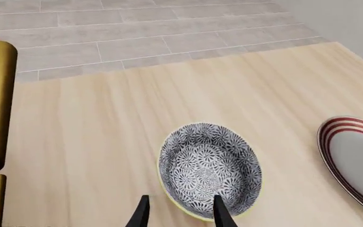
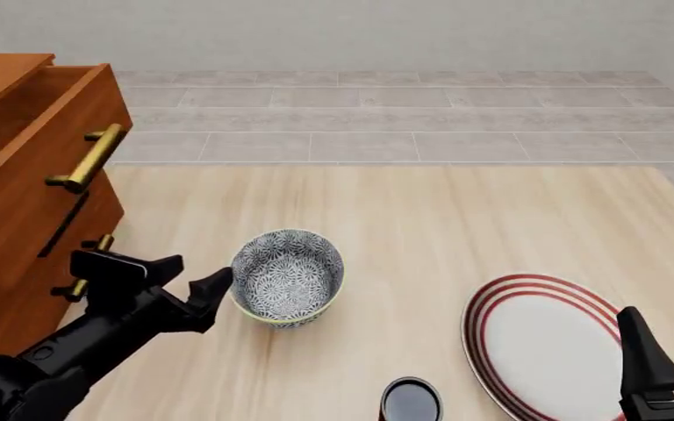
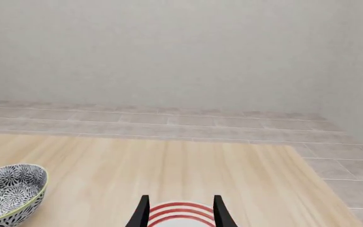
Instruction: Put the bowl on top of the cabinet.
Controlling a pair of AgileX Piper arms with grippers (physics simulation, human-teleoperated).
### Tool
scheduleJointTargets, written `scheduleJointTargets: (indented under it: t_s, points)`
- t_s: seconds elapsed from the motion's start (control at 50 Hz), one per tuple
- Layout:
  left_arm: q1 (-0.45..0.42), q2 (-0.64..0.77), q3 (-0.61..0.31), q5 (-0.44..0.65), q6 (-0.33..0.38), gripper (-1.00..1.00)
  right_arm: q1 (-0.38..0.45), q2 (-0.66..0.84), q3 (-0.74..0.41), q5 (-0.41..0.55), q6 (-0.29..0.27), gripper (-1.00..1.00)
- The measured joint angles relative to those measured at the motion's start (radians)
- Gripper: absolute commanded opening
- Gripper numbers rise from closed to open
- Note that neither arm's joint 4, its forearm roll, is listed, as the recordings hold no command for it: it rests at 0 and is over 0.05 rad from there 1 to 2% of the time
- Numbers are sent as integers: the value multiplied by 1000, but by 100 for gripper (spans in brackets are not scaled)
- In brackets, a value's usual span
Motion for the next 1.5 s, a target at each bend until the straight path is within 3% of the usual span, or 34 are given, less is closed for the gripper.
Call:
scheduleJointTargets:
  t_s: [0.76, 1.0, 1.5]
  points:
    - [-10, 195, -60, -109, -52, 100, -3, 0, 5, 0, 3, 100]
    - [-19, 241, -55, -156, -108, 100, -3, 0, 4, -1, 3, 100]
    - [-14, 329, -48, -228, -148, 100, -3, 0, 3, -3, 0, 100]
